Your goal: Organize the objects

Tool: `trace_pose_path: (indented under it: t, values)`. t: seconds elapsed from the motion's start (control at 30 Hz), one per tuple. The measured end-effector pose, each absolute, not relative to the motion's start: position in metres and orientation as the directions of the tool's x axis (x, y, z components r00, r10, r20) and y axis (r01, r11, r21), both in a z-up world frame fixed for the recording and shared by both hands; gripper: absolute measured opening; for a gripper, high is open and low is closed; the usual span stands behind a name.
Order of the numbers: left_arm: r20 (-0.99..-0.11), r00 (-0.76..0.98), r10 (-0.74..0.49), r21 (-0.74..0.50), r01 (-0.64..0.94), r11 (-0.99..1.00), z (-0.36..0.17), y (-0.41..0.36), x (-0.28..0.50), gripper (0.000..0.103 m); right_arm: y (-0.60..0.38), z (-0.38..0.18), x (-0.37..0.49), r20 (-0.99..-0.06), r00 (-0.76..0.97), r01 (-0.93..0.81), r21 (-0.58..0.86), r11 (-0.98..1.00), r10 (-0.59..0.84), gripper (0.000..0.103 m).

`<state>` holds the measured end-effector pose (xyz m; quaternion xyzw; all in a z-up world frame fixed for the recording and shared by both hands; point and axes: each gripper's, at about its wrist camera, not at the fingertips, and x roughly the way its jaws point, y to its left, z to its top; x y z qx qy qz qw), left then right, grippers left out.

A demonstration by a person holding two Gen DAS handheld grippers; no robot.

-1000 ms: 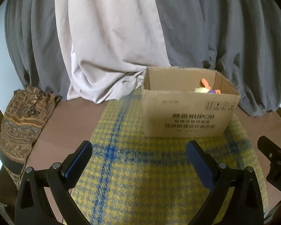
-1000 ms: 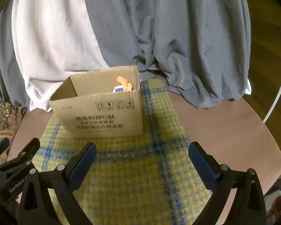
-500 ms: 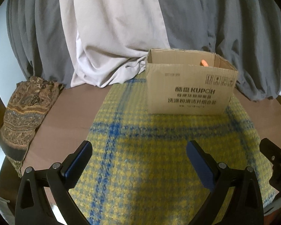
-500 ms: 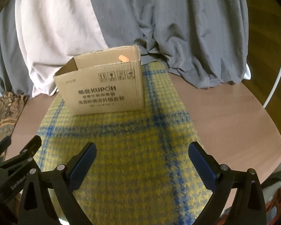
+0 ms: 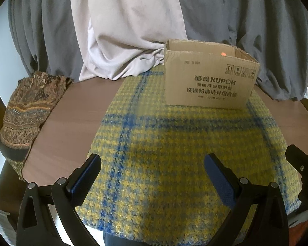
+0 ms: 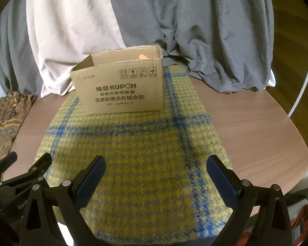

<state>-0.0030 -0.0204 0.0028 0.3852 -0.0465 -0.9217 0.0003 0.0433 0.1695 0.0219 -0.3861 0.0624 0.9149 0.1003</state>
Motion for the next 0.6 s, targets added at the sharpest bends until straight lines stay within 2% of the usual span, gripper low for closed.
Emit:
trace_pose_path:
  t: [0.6]
  values:
    - [-0.723, -0.689, -0.050, 0.102, -0.035, -0.994, 0.0006, -0.0218, -0.0006, 0.102, 0.1696, 0.0157, 0.0449, -0.731, -0.671, -0.228, 0.044, -0.973, 0.124, 0.099]
